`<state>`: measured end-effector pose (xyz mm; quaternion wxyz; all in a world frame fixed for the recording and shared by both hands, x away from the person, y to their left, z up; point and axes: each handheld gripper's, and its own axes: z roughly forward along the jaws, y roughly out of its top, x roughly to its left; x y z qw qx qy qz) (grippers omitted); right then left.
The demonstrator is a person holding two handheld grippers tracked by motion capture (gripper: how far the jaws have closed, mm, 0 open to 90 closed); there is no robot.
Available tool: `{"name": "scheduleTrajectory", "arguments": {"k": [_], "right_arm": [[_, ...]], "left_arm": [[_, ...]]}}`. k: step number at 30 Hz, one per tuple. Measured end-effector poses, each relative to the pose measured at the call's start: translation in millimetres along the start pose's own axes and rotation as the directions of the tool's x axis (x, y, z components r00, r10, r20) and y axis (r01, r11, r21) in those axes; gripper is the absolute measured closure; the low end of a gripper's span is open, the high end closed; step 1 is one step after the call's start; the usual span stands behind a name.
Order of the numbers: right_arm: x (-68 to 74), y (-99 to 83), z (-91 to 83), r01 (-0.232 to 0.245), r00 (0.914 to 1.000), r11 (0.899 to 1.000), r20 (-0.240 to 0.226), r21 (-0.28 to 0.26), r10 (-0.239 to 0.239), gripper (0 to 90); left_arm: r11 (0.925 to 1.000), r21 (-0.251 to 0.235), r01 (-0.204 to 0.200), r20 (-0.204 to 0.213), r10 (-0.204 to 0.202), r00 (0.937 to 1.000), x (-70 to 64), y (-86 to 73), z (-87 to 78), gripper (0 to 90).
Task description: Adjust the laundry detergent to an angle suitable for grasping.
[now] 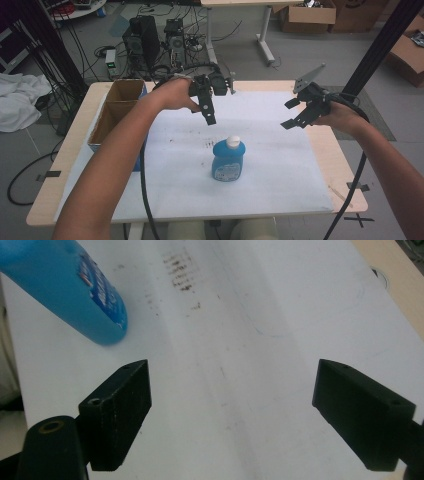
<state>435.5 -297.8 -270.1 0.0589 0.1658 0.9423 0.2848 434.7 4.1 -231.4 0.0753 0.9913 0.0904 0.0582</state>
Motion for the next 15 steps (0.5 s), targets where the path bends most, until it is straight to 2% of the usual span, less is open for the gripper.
{"name": "scheduleTrajectory", "arguments": {"k": [1, 2, 3, 4, 5, 15], "right_arm": [[-3.7, 0.5, 3.3, -0.007, 0.9999, 0.999, 0.009, 0.036, 0.006, 16.1], [-3.7, 0.5, 3.3, -0.007, 0.9999, 0.999, 0.009, 0.036, 0.006, 16.1], [-8.1, 0.2, 7.4, -0.018, 0.9996, 0.996, 0.021, 0.083, 0.017, 16.2], [-8.1, 0.2, 7.4, -0.018, 0.9996, 0.996, 0.021, 0.083, 0.017, 16.2], [-12.5, -0.5, 11.8, -0.035, 0.9993, 0.992, 0.017, 0.12, 0.033, 16.7], [-25.1, -5.9, 20.9, -0.06, 0.9977, 0.975, 0.042, 0.212, 0.053, 16.4]], "left_arm": [[1.0, 0.0, -0.001, 0.0, 0.001, 1.0, 0.2, -0.1, 0.4, 23.8], [1.0, 0.0, -0.001, 0.0, 0.001, 1.0, 0.2, -0.1, 0.4, 23.8], [1.0, 0.004, 0.002, 0.003, -0.002, 1.0, 0.5, -0.5, 0.7, 23.8], [1.0, 0.004, 0.002, 0.003, -0.002, 1.0, 0.5, -0.5, 0.7, 23.8], [1.0, 0.002, 0.004, 0.003, -0.004, 1.0, 1.1, -1.1, 1.0, 23.8], [0.9999, 0.002, 0.011, 0.003, -0.011, 0.9999, 2.2, -2.1, 0.0, 23.7]]}}
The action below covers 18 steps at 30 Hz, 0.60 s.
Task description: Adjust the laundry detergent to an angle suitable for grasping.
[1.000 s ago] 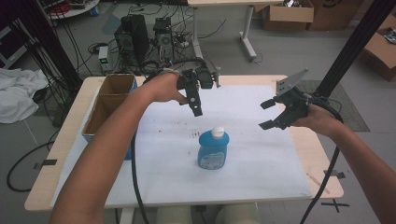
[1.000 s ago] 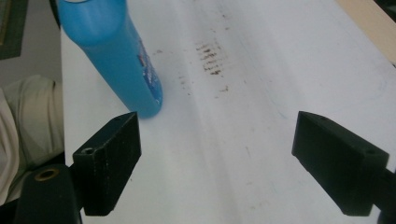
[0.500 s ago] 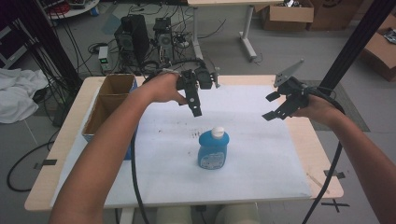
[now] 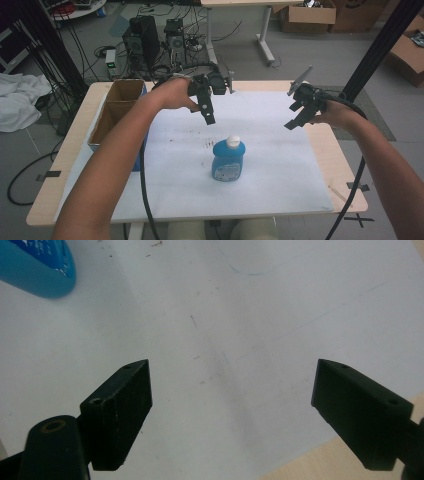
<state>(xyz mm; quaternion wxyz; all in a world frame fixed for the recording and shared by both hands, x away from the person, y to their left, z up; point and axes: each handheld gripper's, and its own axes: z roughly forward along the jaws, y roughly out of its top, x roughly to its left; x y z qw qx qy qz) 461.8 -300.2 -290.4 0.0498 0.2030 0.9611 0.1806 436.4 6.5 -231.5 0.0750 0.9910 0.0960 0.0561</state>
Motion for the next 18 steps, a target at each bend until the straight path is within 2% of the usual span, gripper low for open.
{"name": "scheduleTrajectory", "arguments": {"k": [18], "right_arm": [[-1.8, 1.5, -0.8, 0.007, 1.0, 1.0, 0.005, 0.012, -0.007, 16.4]], "left_arm": [[0.9999, -0.009, 0.011, 0.002, -0.011, 0.9999, 2.4, -2.0, -0.1, 23.2]]}}
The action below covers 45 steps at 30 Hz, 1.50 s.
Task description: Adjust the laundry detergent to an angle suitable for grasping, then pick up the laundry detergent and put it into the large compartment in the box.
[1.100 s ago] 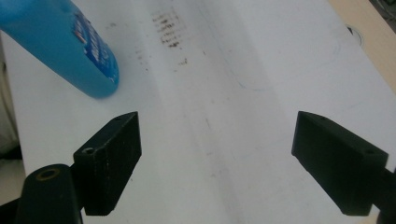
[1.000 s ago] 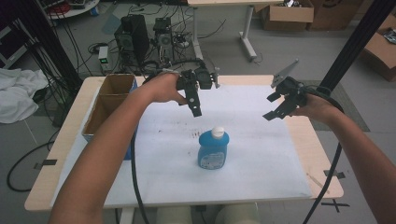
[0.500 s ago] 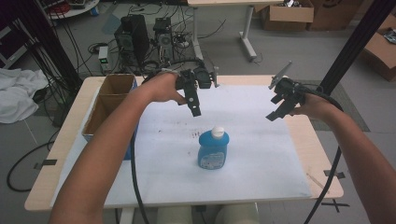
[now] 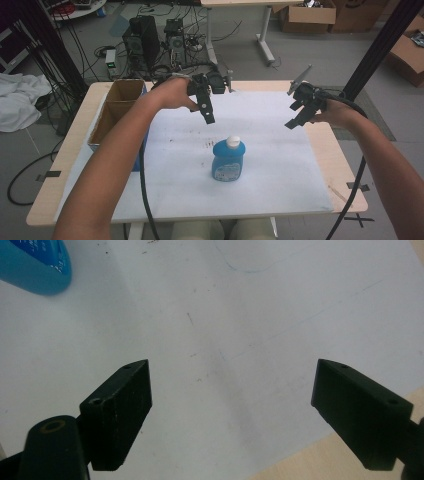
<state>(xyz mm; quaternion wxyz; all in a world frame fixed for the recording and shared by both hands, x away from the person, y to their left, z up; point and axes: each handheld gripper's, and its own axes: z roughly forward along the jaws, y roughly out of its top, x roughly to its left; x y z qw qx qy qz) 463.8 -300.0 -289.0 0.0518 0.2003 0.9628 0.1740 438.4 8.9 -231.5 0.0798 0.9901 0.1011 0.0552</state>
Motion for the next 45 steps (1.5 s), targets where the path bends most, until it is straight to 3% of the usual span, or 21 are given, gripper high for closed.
{"name": "scheduleTrajectory", "arguments": {"k": [26, 34, 39, 45], "right_arm": [[4.9, -2.8, -1.7, -0.001, 1.0, 1.0, -0.001, -0.007, 0.001, 16.4], [5.3, -3.2, -2.3, -0.004, 1.0, 1.0, -0.001, -0.016, 0.004, 16.3], [5.8, -2.5, -1.9, 0.003, 1.0, 1.0, 0.0, -0.014, -0.003, 16.3], [7.2, -2.3, -1.8, 0.007, 1.0, 1.0, 0.002, -0.018, -0.007, 16.3]], "left_arm": [[0.9997, -0.026, 0.007, -0.018, -0.007, 0.9998, -3.6, 1.4, -6.8, 22.3], [0.9967, -0.073, 0.036, 0.002, -0.036, 0.9993, -5.5, 0.6, -17.4, 22.0], [0.9977, -0.06, 0.03, 0.0, -0.03, 0.9995, -8.8, 1.0, -18.6, 22.2], [0.9961, -0.078, 0.042, 0.008, -0.042, 0.9991, -12.7, 1.1, -25.8, 21.5]]}}
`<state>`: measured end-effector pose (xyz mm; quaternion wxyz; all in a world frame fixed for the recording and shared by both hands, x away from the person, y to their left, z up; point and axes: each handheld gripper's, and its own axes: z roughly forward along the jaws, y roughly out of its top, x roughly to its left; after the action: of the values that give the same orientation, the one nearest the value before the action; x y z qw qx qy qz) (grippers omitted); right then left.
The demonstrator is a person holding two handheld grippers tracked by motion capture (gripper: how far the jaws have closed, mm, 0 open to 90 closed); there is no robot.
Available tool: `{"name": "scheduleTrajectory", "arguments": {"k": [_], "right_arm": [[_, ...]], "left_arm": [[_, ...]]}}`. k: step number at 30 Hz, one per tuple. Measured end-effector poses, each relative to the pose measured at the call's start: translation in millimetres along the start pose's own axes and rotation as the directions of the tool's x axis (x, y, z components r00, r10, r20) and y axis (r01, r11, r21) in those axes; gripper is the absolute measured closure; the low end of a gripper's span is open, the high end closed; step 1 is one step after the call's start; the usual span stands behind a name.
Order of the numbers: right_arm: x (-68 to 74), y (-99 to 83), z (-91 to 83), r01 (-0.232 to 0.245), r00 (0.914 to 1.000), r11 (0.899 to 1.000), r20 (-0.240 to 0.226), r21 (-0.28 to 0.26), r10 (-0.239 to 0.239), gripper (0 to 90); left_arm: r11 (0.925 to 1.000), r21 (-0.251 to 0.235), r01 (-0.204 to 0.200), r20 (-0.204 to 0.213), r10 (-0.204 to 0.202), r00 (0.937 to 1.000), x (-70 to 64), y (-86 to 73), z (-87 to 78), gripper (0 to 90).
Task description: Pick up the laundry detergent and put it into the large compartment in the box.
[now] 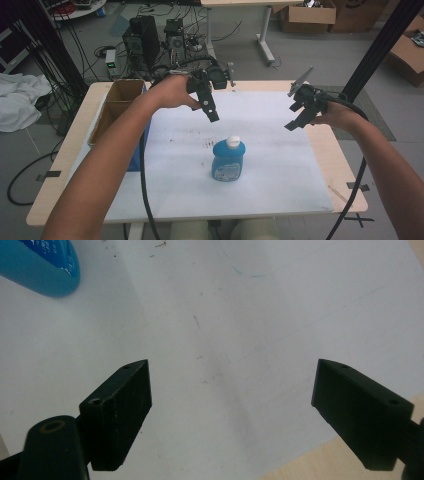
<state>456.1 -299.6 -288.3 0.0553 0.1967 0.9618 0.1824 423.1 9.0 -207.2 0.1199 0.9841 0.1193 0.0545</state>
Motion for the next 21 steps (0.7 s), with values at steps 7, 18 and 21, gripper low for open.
{"name": "scheduleTrajectory", "arguments": {"k": [7, 18, 21], "right_arm": [[0.5, -1.2, -0.7, -0.002, 1.0, 1.0, -0.001, -0.005, 0.002, 16.3], [4.7, 0.1, -1.9, 0.009, 1.0, 1.0, 0.002, -0.008, -0.009, 16.3], [5.7, -0.4, -2.2, 0.008, 1.0, 1.0, 0.002, -0.012, -0.008, 16.3]], "left_arm": [[0.9994, -0.029, -0.02, 0.021, 0.021, 0.9996, -11.7, 1.5, -16.7, 21.2], [0.9953, -0.058, -0.077, 0.061, 0.081, 0.9949, -31.4, 8.9, -24.0, 20.5], [0.9912, -0.079, -0.107, 0.087, 0.113, 0.9897, -41.6, 12.4, -24.3, 19.2]]}}
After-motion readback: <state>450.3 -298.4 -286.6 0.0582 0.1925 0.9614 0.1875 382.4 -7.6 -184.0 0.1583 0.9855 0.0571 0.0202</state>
